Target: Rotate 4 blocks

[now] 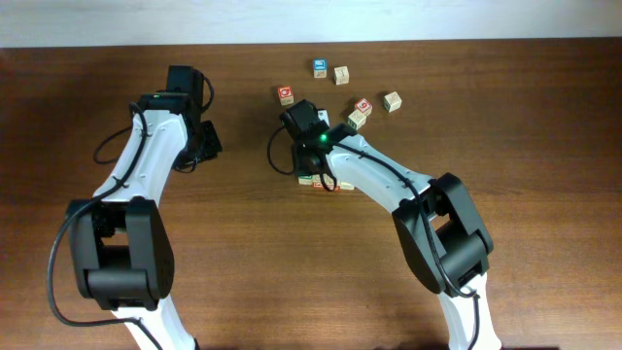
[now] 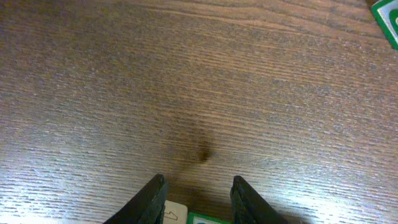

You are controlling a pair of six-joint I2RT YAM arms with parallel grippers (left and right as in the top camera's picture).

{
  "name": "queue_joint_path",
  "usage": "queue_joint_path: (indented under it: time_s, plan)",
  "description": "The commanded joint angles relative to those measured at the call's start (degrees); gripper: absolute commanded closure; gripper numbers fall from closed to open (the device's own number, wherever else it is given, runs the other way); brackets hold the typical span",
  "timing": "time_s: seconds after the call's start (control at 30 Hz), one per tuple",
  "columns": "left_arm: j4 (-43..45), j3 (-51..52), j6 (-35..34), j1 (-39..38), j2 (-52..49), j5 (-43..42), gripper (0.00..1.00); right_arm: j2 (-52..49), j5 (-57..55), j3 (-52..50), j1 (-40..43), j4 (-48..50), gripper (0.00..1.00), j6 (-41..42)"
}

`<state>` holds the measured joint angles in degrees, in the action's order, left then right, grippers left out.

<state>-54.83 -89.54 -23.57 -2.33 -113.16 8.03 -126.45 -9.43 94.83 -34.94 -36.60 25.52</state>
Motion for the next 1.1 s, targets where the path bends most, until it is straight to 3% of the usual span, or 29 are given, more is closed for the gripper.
queue_joint_path:
  time_s: [0.0,1.07]
  plan:
    - [0.02,-0.50,0.74,0.13,-0.31,0.85,0.68,-0.81,-0.04,0.55,-0.42,-0.76,0.65,0.26]
    - [0.28,-0.50,0.72,0.13,-0.31,0.85,0.69,-0.81,4.92,0.33,3.78,-4.44,0.70,2.08]
